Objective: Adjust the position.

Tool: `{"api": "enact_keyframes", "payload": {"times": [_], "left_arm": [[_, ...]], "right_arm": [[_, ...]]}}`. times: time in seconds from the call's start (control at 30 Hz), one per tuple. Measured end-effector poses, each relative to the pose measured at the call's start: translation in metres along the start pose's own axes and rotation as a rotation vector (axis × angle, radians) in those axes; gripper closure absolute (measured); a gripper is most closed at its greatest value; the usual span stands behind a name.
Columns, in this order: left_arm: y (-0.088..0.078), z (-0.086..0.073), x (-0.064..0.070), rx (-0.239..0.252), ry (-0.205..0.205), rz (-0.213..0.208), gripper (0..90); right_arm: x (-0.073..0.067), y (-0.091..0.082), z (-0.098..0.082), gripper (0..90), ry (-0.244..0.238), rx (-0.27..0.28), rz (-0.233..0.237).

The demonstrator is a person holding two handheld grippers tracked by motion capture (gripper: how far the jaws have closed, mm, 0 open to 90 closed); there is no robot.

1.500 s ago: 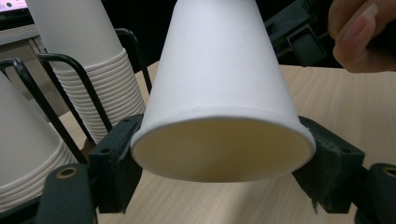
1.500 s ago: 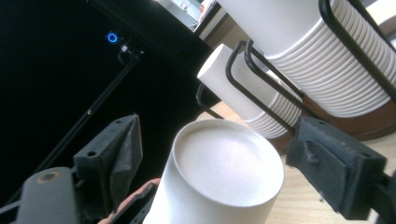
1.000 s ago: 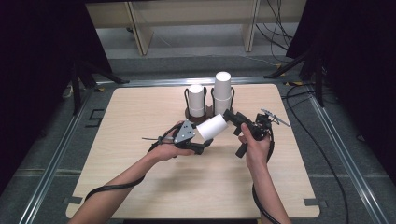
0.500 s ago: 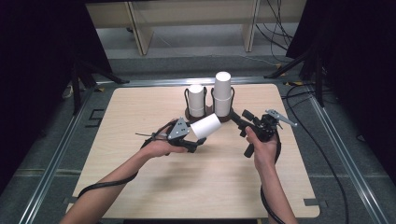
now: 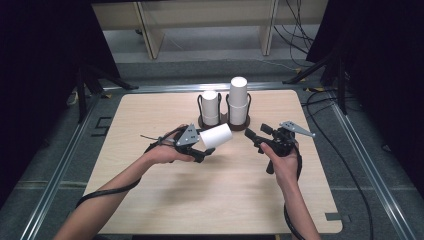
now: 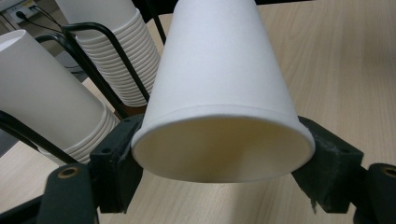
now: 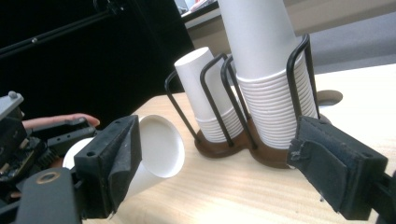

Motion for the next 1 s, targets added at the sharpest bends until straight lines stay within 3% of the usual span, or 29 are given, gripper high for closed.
{"api": "enact_keyframes", "payload": {"times": [0.2,0.23,0.53,0.57,0.67,0.73,0.77,0.8,0.93,0.97,1.0], "left_arm": [[-0.001,0.002,-0.001,-0.04,0.036,-0.039,23.7],[-0.003,0.001,-0.003,-0.069,0.075,-0.025,23.7],[-0.007,0.006,-0.006,-0.077,0.084,-0.04,23.9],[-0.009,0.006,-0.008,-0.095,0.101,-0.047,24.0],[-0.011,0.007,-0.01,-0.11,0.112,-0.046,24.1],[-0.012,0.007,-0.01,-0.119,0.12,-0.048,24.1],[-0.013,0.007,-0.012,-0.141,0.146,-0.042,24.1],[-0.013,0.007,-0.012,-0.143,0.149,-0.044,24.1],[-0.014,0.008,-0.012,-0.151,0.156,-0.044,24.1],[-0.013,0.007,-0.012,-0.157,0.163,-0.049,24.2],[-0.013,0.007,-0.012,-0.157,0.163,-0.049,24.2]], "right_arm": [[0.002,-0.001,-0.003,15.8,-0.002,-0.018,-0.01],[0.003,-0.001,-0.004,15.6,-0.003,-0.019,-0.009],[0.001,-0.002,-0.007,17.0,-0.012,-0.05,0.003],[0.002,-0.001,-0.007,17.1,-0.05,-0.05,0.0],[0.001,-0.001,-0.008,17.7,-0.064,-0.068,-0.004],[-0.001,-0.001,-0.009,17.7,-0.038,-0.082,0.006],[0.001,-0.001,-0.009,17.7,-0.079,-0.081,-0.004],[0.002,0.0,-0.01,17.6,-0.083,-0.086,-0.004],[-0.002,0.001,-0.013,17.7,-0.05,-0.107,0.012],[0.001,0.002,-0.014,17.7,-0.09,-0.108,-0.002],[0.001,0.002,-0.014,17.7,-0.09,-0.108,-0.002]]}}
Point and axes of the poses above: each handheld gripper's, and its own axes: y roughly forward along the jaws, z roughly out of its top, x roughly to its right, the point moved 4 cm from there along y, roughly forward along the jaws, and after that the axes turned 14 degrees about -x, right-handed, at the moved point
